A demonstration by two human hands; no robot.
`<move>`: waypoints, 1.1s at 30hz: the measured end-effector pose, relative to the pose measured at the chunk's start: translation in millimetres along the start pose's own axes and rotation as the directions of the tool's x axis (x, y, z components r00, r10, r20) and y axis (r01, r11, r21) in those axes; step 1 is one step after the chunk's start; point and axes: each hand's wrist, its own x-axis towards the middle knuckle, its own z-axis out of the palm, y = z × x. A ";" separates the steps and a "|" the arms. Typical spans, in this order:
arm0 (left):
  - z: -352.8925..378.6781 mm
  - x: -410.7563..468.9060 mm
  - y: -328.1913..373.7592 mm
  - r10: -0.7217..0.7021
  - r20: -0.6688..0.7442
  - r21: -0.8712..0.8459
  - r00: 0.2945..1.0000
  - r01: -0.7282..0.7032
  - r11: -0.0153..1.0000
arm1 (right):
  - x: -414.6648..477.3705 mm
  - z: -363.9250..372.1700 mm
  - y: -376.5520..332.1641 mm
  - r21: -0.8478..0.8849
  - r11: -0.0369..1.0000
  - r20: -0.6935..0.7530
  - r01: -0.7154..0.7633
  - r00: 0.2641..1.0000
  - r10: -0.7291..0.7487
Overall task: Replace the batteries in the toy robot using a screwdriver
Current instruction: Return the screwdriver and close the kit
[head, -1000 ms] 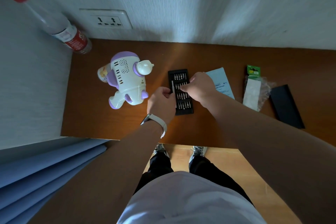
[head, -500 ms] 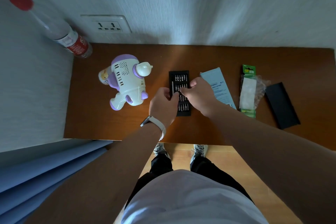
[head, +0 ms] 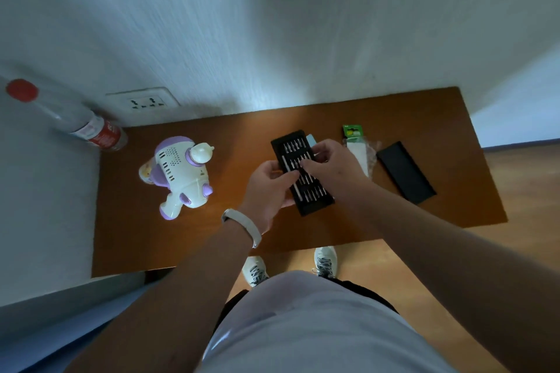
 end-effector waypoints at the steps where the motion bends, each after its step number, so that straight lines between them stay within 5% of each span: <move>1: 8.0 -0.9 1.5 -0.002 0.011 0.000 1.000 0.002 1.000 | -3.2 -8.5 2.2 0.018 1.000 -0.013 0.000 1.000 0.000; 10: 63.4 -2.0 7.7 0.031 0.047 0.104 0.998 -0.035 0.994 | -22.4 -81.5 53.7 0.062 0.998 -0.132 -0.033 0.990 0.041; 15: 87.3 2.1 8.8 0.047 0.021 0.163 0.999 -0.049 0.985 | -15.3 -121.0 117.0 -0.150 0.984 -0.280 -0.100 0.959 0.055; 23: 115.4 4.0 -0.2 0.042 -0.020 0.145 0.999 -0.038 0.989 | 5.3 -133.8 172.0 -0.595 0.776 -0.241 -0.209 0.967 0.076; 33: 125.2 -2.3 -5.2 0.069 -0.081 0.105 0.994 -0.060 0.993 | 19.7 -136.4 171.3 -0.506 0.840 -0.174 -0.197 0.977 0.124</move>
